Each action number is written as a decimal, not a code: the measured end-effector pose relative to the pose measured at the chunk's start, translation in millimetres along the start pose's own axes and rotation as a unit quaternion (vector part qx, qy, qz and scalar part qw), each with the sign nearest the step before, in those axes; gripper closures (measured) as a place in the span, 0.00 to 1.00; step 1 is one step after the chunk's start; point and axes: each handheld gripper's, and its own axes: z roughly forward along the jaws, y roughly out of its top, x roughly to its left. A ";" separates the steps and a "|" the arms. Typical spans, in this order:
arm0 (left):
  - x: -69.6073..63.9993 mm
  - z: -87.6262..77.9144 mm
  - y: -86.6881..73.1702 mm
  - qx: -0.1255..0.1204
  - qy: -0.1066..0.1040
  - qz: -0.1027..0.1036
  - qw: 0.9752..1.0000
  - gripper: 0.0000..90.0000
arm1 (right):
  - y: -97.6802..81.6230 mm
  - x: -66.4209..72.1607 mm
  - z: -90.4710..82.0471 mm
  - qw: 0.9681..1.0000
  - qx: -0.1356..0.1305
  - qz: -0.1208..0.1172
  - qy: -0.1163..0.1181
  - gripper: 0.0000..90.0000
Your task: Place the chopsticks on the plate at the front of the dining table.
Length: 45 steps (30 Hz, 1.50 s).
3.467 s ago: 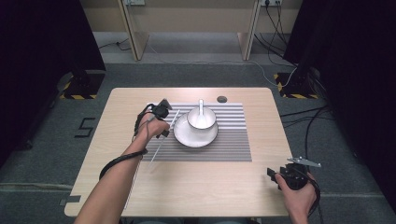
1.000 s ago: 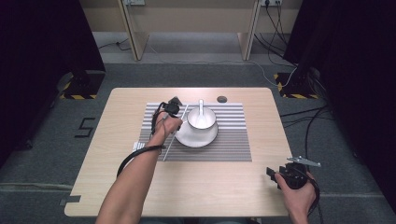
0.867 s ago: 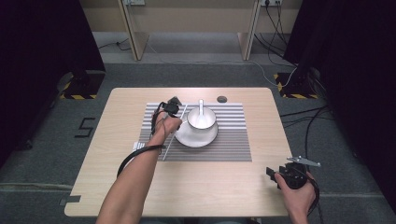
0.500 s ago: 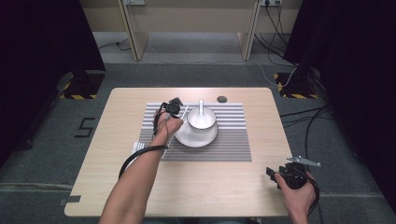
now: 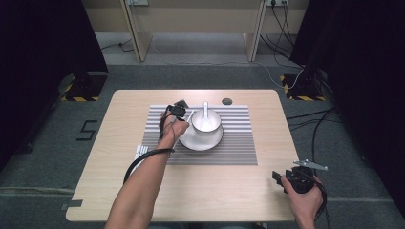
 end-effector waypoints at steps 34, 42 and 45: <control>24.8 -53.6 -29.1 -0.030 0.004 0.029 0.999 0.47 | -0.6 1.6 0.0 1.000 0.005 -0.005 -0.004 0.43; 49.2 -54.8 -64.2 -0.005 0.008 0.033 0.999 0.47 | -1.0 3.2 0.4 1.000 0.005 -0.007 -0.005 0.43; 54.1 -55.4 -79.1 0.006 0.009 0.042 0.999 0.47 | -1.1 2.9 0.5 1.000 0.005 -0.008 -0.005 0.43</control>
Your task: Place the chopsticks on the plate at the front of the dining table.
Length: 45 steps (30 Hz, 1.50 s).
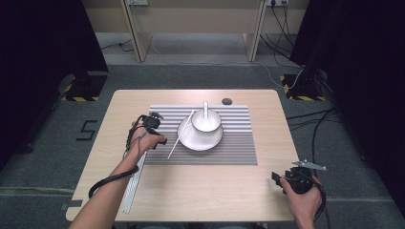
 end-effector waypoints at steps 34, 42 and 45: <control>-35.6 19.1 -34.5 0.030 -0.020 0.053 0.998 0.47 | -0.5 0.7 -0.4 1.000 0.000 -0.001 0.000 0.43; -52.9 21.2 -29.9 0.032 -0.033 0.059 0.997 0.48 | -0.7 1.0 0.1 1.000 0.002 -0.003 0.000 0.43; -58.4 21.7 -27.4 0.030 -0.035 0.060 0.997 0.48 | -0.6 1.0 0.3 1.000 0.002 -0.002 0.001 0.43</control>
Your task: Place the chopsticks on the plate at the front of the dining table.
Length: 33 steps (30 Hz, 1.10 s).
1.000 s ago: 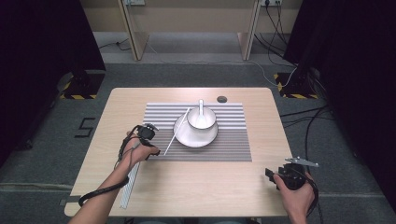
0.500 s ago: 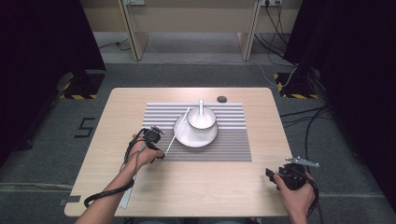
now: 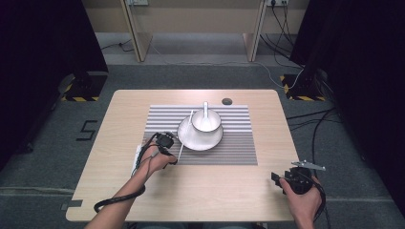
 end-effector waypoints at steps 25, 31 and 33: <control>-17.4 -2.6 6.8 -0.004 -0.018 0.012 1.000 0.48 | 0.0 -1.3 -0.2 1.000 0.001 0.001 0.002 0.43; -8.2 -12.5 -0.2 -0.012 -0.012 0.005 1.000 0.48 | 0.0 -0.2 -0.1 1.000 0.002 0.001 0.002 0.43; -5.7 -15.7 -3.2 -0.016 -0.014 0.003 1.000 0.48 | -0.3 0.0 0.0 1.000 0.003 0.002 0.003 0.43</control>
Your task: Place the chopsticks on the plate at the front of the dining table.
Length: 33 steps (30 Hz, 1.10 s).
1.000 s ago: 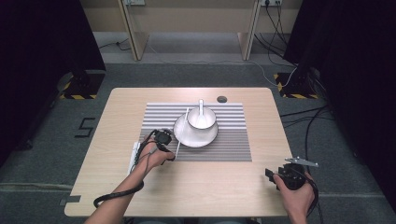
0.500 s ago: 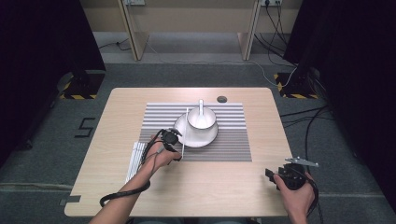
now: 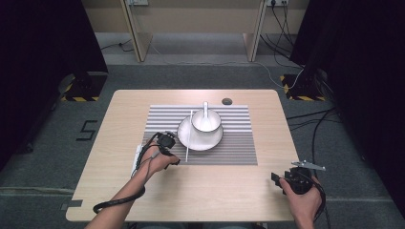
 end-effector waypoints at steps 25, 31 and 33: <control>30.8 -29.8 -41.4 -0.027 0.012 -0.035 0.999 0.48 | -0.3 1.1 0.3 1.000 0.001 -0.001 0.000 0.43; 38.0 -34.8 -50.2 -0.029 0.016 -0.043 0.999 0.48 | -0.4 1.2 0.4 1.000 0.002 -0.002 -0.001 0.43; 40.6 -36.6 -53.6 -0.033 0.018 -0.048 0.998 0.48 | -0.4 1.3 0.7 1.000 0.002 -0.002 -0.001 0.43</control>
